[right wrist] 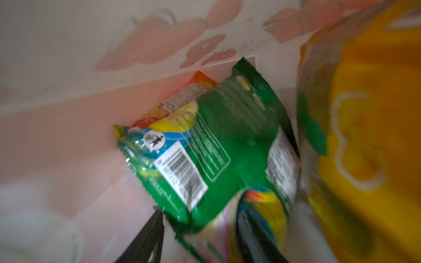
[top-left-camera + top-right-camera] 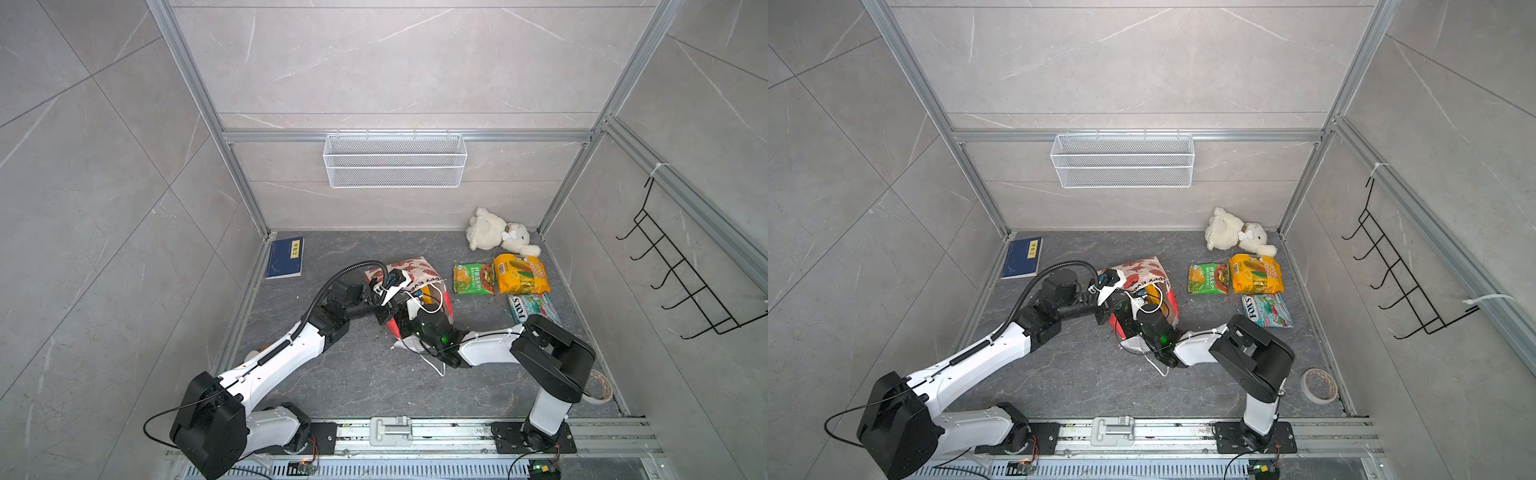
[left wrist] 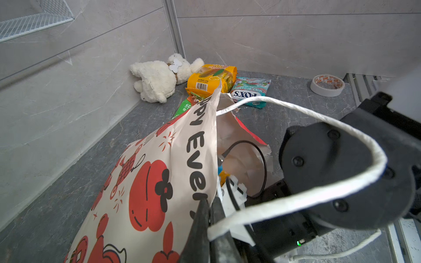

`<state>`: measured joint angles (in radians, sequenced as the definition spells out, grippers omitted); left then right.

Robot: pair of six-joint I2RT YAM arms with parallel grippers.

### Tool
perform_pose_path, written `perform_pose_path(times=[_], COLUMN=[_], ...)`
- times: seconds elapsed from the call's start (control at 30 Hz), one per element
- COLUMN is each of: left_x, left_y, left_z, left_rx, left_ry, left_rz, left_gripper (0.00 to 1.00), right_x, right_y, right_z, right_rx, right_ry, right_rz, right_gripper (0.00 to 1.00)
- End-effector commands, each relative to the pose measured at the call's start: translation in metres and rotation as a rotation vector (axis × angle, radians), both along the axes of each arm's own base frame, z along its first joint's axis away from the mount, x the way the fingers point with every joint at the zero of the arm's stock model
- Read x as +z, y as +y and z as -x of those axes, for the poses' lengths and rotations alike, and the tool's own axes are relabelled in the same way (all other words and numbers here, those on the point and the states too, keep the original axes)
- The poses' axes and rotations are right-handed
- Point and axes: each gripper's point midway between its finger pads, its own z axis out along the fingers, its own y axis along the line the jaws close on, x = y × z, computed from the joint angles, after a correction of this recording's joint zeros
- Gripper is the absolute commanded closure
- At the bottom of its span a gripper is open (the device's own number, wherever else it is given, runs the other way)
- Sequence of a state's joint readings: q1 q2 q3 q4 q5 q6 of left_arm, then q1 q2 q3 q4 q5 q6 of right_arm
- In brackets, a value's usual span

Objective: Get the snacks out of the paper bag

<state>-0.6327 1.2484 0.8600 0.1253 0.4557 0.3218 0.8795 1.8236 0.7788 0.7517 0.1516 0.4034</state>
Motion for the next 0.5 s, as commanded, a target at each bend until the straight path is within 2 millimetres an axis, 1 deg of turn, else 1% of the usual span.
perform_pose_path(times=[0.0,0.07,0.13,0.2,0.27,0.33,0.37,0.47], left_x=[0.004,0.005,0.006,0.003,0.001,0.0,-0.002,-0.003], left_y=[-0.007,-0.005,-0.004,-0.002,0.0,0.001,0.002,0.004], left_z=[0.005,0.006,0.006,0.006,0.005,0.004,0.003,-0.002], left_rx=[-0.042,-0.04,-0.033,-0.021,-0.011,0.002,0.01,0.036], left_ry=[0.019,0.015,0.009,0.009,0.006,0.005,0.008,0.002], left_rz=[0.018,0.021,0.023,0.018,0.015,0.012,0.01,0.004], left_gripper=[1.0,1.0,1.0,1.0,1.0,1.0,1.0,1.0], right_x=[-0.002,-0.003,0.0,0.003,0.007,0.013,0.015,0.026], right_y=[0.001,-0.008,-0.012,-0.014,-0.016,-0.016,-0.017,-0.019], right_z=[-0.011,-0.016,-0.017,-0.016,-0.015,-0.013,-0.011,-0.004], right_rx=[-0.083,-0.14,-0.161,-0.164,-0.166,-0.153,-0.147,-0.118], right_ry=[-0.001,0.003,0.0,0.0,0.0,-0.006,-0.005,-0.017], right_rz=[0.011,0.017,0.027,0.031,0.032,0.025,0.026,0.024], right_gripper=[0.48,0.55,0.67,0.78,0.86,0.91,0.92,0.9])
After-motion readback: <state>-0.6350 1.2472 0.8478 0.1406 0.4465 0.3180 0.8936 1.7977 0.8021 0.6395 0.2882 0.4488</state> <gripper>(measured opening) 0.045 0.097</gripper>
